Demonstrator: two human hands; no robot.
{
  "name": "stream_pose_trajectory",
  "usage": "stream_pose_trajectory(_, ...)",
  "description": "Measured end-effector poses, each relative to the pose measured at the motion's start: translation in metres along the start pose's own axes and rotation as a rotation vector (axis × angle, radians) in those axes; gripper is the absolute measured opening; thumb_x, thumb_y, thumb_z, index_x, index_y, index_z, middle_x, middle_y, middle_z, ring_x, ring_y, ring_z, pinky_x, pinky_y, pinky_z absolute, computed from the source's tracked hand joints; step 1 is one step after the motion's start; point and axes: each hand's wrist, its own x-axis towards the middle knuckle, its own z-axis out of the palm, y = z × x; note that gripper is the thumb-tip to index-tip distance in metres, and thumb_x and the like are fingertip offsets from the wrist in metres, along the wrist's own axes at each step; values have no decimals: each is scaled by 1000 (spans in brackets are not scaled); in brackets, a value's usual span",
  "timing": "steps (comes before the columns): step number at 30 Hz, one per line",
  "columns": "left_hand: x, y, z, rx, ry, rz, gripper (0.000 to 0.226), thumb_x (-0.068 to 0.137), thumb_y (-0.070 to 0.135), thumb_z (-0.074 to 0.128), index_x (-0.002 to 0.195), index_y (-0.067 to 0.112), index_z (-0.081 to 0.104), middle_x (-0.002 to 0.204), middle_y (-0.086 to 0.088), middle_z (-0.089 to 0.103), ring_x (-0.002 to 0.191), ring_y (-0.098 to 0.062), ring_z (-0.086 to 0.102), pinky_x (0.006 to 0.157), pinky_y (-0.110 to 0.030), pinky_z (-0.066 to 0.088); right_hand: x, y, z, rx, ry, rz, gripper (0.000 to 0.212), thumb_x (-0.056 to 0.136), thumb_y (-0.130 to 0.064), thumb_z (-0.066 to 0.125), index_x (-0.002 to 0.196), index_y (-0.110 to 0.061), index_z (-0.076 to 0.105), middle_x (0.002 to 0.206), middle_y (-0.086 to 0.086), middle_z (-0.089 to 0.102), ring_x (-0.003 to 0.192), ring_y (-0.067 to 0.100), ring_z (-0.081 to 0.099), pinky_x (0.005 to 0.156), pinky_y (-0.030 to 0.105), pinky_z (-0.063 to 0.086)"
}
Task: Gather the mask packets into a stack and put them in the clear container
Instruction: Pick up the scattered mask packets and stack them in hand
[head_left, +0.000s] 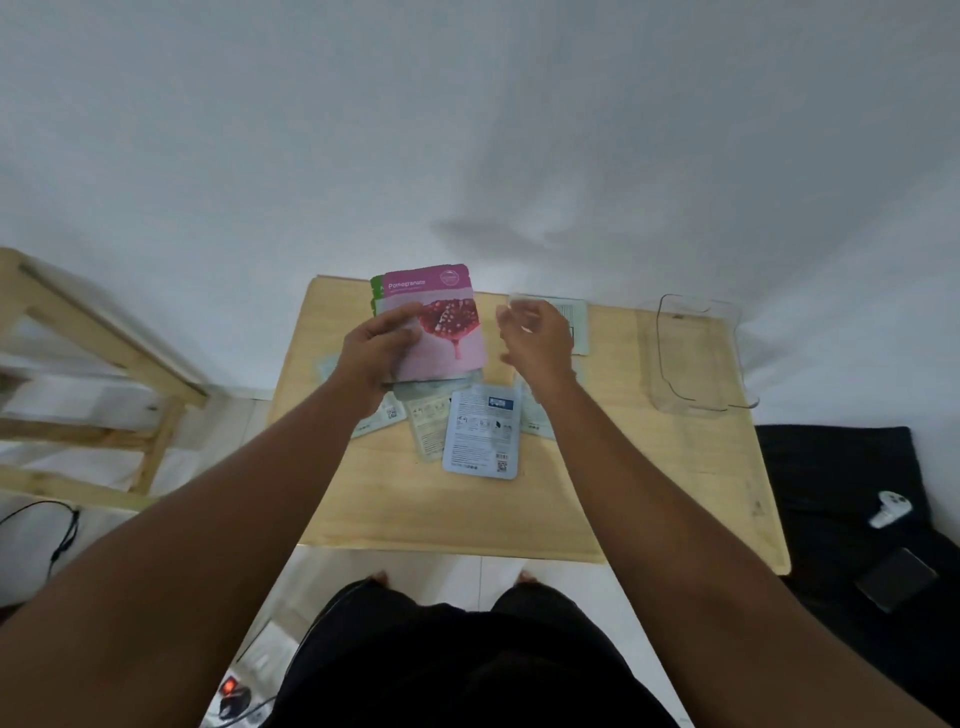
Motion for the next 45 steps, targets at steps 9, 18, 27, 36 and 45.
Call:
stream_pose_trajectory(9, 1, -30, -19, 64, 123, -57, 34, 81, -1, 64, 97, 24, 81, 121, -7, 71, 109, -33, 65, 93, -59, 54, -52, 116, 15, -612, -71, 285, 60, 64, -36, 91, 111, -23, 57, 127, 8, 39, 121, 27, 43, 98, 40, 49)
stream_pose_trajectory(18, -4, -30, -23, 81, 119, -67, 34, 82, -2, 63, 100, 21, 79, 110, -3, 73, 101, -30, 67, 90, -56, 55, -56, 108, 5, -328, 11, 276, 48, 78, 0, 75, 115, -13, 46, 106, 10, 64, 85, 26, 64, 50, 18, 43)
stream_pose_trajectory(27, -8, -25, -13, 89, 68, -65, 33, 83, 0, 65, 99, 25, 80, 122, -8, 70, 108, -34, 67, 80, -46, 60, -38, 61, -26, -242, -3, 197, 13, 79, -11, 62, 81, -10, 75, 82, 9, 75, 82, 28, 73, 79, 45, 62)
stream_pose_trajectory(36, -7, -19, 13, 53, -8, -45, 40, 85, -3, 62, 113, 22, 76, 117, -10, 73, 99, -29, 70, 70, -34, 60, -31, -57, -15, -339, -115, -251, 21, 87, -21, 70, 106, -10, 70, 98, 0, 72, 83, 11, 65, 67, 13, 46)
stream_pose_trajectory(45, -8, -4, 21, 27, -93, 6, 36, 85, -3, 62, 115, 11, 74, 112, -13, 75, 96, -32, 73, 75, -38, 59, -26, -45, -5, -483, -67, -412, 24, 85, -46, 70, 100, -27, 71, 105, -6, 66, 94, 9, 60, 80, 26, 50)
